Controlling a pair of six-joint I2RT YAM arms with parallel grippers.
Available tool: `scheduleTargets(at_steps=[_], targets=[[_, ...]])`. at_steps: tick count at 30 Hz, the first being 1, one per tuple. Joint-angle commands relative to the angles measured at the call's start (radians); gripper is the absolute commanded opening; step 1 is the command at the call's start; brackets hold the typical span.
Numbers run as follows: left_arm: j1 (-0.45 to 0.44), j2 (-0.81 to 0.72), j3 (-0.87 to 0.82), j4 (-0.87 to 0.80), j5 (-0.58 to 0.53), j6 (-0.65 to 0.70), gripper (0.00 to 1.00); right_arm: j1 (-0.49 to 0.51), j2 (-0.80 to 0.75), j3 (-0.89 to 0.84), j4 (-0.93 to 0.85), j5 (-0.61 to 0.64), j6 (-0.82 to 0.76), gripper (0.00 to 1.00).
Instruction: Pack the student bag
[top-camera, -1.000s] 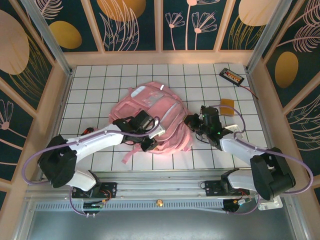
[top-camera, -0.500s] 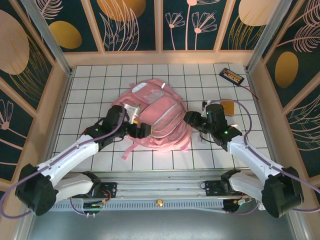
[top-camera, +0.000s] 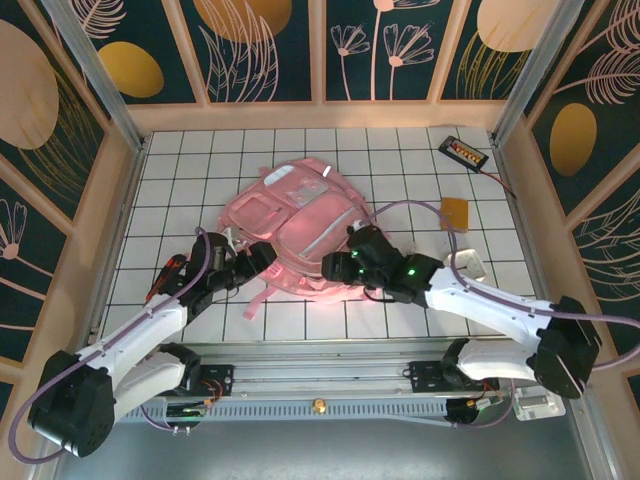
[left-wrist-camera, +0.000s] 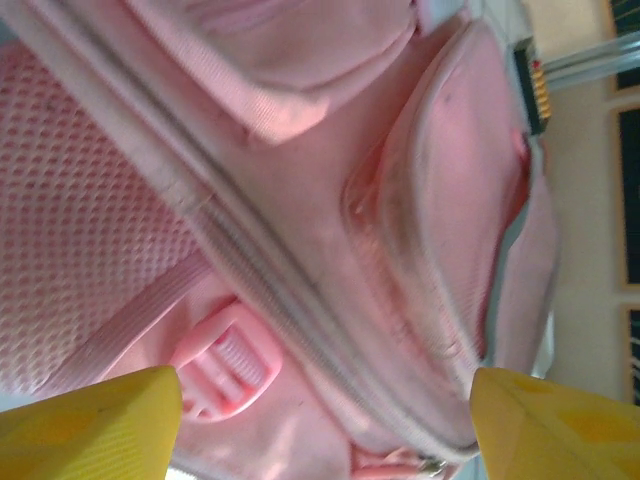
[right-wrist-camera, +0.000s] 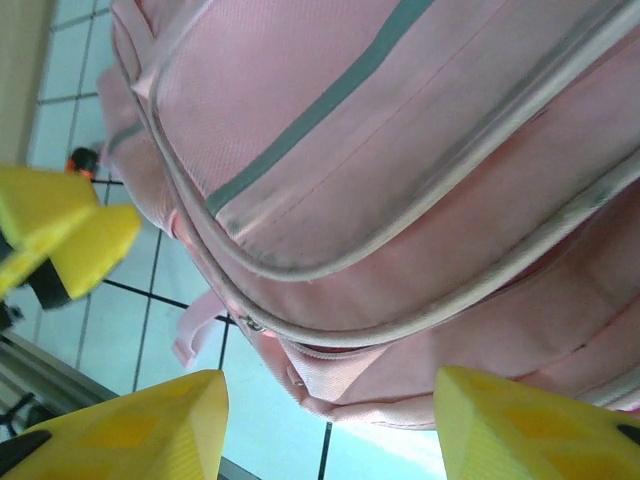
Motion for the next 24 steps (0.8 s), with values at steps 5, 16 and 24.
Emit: scheduleTargets(at_steps=[5, 16, 24], targets=[[0.066, 0.152, 0.009, 0.201, 0.083, -0.064, 0.69, 0.086, 0.085, 0.076, -0.025, 0.129, 0.06, 0.56], [0.073, 0.353, 0.013, 0.447, 0.195, -0.155, 0.22, 0.204, 0.198, 0.159, -0.125, 0.271, 0.157, 0.56], [0.067, 0.335, 0.011, 0.474, 0.231, -0.18, 0.0, 0.278, 0.423, 0.346, -0.274, 0.404, 0.206, 0.57]])
